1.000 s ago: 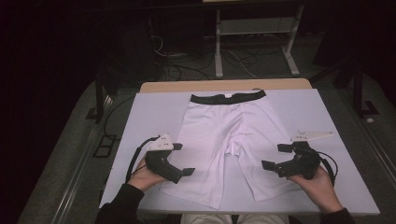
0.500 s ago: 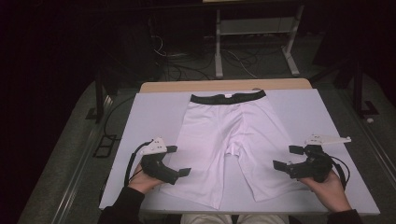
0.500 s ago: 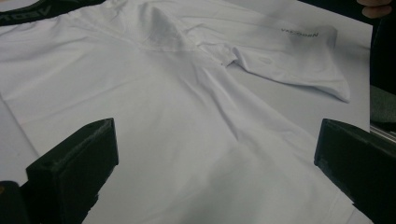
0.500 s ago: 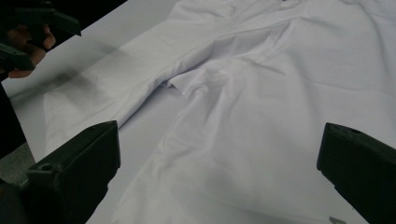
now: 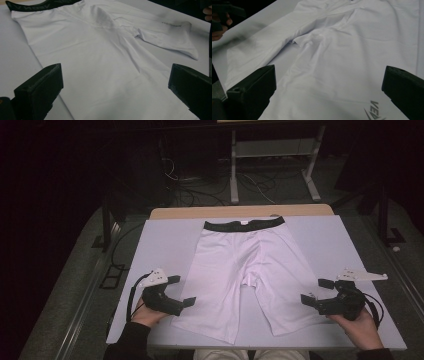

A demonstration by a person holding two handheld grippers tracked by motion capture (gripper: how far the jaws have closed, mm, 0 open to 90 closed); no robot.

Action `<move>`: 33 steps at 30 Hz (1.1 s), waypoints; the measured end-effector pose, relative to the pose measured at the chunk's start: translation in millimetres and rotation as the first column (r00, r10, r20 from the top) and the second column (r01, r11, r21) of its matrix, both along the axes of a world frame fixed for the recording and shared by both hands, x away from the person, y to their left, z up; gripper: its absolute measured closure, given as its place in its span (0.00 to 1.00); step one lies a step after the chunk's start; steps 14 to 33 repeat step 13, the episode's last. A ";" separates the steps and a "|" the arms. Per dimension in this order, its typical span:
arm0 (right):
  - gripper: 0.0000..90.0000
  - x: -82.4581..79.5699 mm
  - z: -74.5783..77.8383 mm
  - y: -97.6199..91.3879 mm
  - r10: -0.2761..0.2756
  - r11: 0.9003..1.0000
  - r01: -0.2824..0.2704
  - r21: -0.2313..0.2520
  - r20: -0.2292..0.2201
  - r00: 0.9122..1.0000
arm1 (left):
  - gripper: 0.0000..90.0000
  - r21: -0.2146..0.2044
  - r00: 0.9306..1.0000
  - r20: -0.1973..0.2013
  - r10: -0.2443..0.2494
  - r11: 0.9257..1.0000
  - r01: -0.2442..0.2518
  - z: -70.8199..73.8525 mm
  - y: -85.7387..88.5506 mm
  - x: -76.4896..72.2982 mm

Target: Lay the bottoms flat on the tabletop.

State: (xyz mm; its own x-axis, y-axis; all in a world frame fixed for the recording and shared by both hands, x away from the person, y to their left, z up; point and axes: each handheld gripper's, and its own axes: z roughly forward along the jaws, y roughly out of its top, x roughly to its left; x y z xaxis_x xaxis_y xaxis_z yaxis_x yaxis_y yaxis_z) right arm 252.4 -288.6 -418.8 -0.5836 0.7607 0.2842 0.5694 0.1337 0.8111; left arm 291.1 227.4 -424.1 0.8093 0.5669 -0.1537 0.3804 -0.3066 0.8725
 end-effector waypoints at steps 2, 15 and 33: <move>0.00 -1.5 -2.1 -3.9 -0.006 1.000 0.006 -0.003 -0.002 1.000 | 0.00 0.002 1.000 0.001 0.008 1.000 -0.008 -0.5 2.3 0.1; 0.00 -0.1 -11.6 -19.4 -0.023 1.000 0.024 0.003 -0.018 1.000 | 0.00 0.013 1.000 -0.015 0.012 1.000 -0.011 -4.3 3.9 2.3; 0.00 -0.1 -11.6 -19.4 -0.023 1.000 0.024 0.003 -0.018 1.000 | 0.00 0.013 1.000 -0.015 0.012 1.000 -0.011 -4.3 3.9 2.3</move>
